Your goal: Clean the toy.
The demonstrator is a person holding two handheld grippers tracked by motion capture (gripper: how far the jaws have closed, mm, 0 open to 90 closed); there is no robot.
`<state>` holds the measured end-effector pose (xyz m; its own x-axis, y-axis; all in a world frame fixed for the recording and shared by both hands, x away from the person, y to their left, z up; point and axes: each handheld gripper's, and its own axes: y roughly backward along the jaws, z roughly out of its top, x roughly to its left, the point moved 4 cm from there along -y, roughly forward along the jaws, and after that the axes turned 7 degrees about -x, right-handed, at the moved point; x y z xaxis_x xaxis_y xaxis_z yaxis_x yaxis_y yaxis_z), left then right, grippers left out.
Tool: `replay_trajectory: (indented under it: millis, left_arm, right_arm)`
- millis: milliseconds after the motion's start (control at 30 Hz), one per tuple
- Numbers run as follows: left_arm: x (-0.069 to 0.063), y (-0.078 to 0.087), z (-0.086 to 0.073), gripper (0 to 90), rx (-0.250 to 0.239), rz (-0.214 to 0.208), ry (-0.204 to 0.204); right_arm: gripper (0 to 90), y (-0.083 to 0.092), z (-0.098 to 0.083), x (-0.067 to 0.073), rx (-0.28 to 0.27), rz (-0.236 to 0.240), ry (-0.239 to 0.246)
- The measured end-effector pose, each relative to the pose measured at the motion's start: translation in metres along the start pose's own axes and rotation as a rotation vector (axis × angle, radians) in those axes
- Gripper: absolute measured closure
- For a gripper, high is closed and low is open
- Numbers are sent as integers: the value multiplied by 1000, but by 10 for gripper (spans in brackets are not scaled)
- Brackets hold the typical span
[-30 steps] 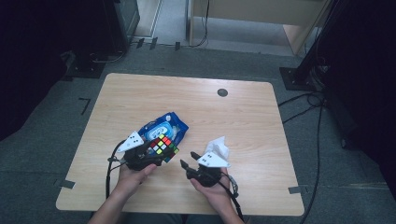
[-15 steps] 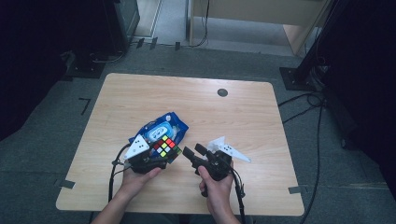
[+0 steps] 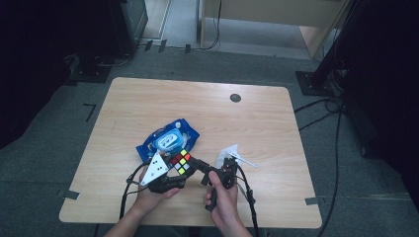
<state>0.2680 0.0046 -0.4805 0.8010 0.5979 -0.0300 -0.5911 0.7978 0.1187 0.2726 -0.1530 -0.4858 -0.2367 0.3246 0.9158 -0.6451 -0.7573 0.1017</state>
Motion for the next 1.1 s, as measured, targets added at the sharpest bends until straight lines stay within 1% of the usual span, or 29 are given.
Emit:
replay_trajectory:
  millis: [33, 100, 133, 167, 200, 233, 267, 300, 333, 367, 400, 433, 467, 500, 533, 633, 667, 733, 767, 800, 833, 867, 900, 933, 967, 1000, 1033, 1100]
  left_arm:
    - [-1, 0, -1, 340, 0, -1, -10]
    - [-1, -1, -1, 340, 14, -15, -5]
    - [-1, -2, -2, 339, 19, -15, -15]
    - [-2, -2, -2, 339, 27, -14, -23]
    - [-2, -3, -3, 339, 33, -20, -14]
    - [-3, -4, -3, 339, 38, -26, -7]
    - [-3, -5, -3, 338, 43, -31, -1]
    - [-3, -6, -3, 338, 48, -36, 5]
    - [-3, -6, -3, 337, 57, -41, 8]
    - [-3, -7, -3, 337, 67, -44, 12]
    - [-3, -8, -3, 336, 77, -47, 13]
    - [-3, -9, -4, 335, 86, -51, 14]
    - [-3, -10, -5, 333, 95, -54, 18]
    - [-3, -10, -5, 332, 104, -55, 17]
    - [-3, -10, -5, 331, 108, -57, 20]
    - [-2, -9, -6, 335, 123, -53, 17]
    - [-1, -9, -6, 337, 128, -53, 14]
    - [0, -8, -5, 340, 133, -44, -7]
    - [2, -7, -5, 340, 143, -38, -7]
    - [4, -7, -6, 340, 150, -27, -4]
    - [8, -6, -6, 340, 151, -14, 6]
    - [13, -4, -6, 341, 154, -3, 29]
    - [17, -3, -6, 341, 154, 5, 42]
    - [21, -2, -6, 341, 155, 16, 58]
    - [25, -1, -6, 341, 161, 24, 64]
    - [27, 1, -7, 341, 167, 26, 67]
    - [29, 1, -8, 341, 168, 27, 67]
    - [29, 2, -8, 340, 170, 25, 69]
  right_arm:
    - [326, 0, 0, 0, 3, 16, -14]
    - [328, 1, -1, 0, 3, 2, -9]
    - [333, 2, -1, 0, 5, -4, -4]
    - [346, 2, -1, 0, 11, -9, 17]
    - [347, 3, -2, 1, 8, -18, 47]
    - [347, 4, -2, 2, 6, -36, 75]
    - [347, 5, -2, 4, -2, -58, 117]
    - [347, 6, -3, 7, -8, -83, 170]
    - [347, 6, -3, 12, -15, -111, 234]
    - [347, 7, -3, 16, -24, -141, 316]
    - [347, 7, -5, 21, -33, -173, 416]
    - [347, 7, -6, 26, -50, -204, 530]
    - [348, 7, -9, 31, -64, -230, 621]
    - [347, 6, -11, 34, -74, -251, 692]
    - [347, 5, -13, 36, -80, -264, 733]
    - [346, 4, -15, 36, -82, -270, 783]
    - [346, 3, -16, 36, -77, -269, 790]
    - [343, 2, -16, 36, -69, -255, 815]
    - [335, 3, -15, 36, -74, -243, 816]
    - [304, 4, -12, 38, -82, -223, 817]
    - [272, 7, -9, 40, -90, -193, 808]
    - [265, 10, -4, 43, -98, -167, 801]
    - [270, 16, 5, 46, -125, -140, 793]
    - [282, 21, 12, 46, -146, -131, 781]
    - [295, 27, 22, 46, -172, -139, 765]
    - [311, 31, 32, 42, -188, -163, 753]
    - [321, 34, 40, 36, -191, -195, 747]
    - [327, 35, 52, 17, -146, -306, 749]
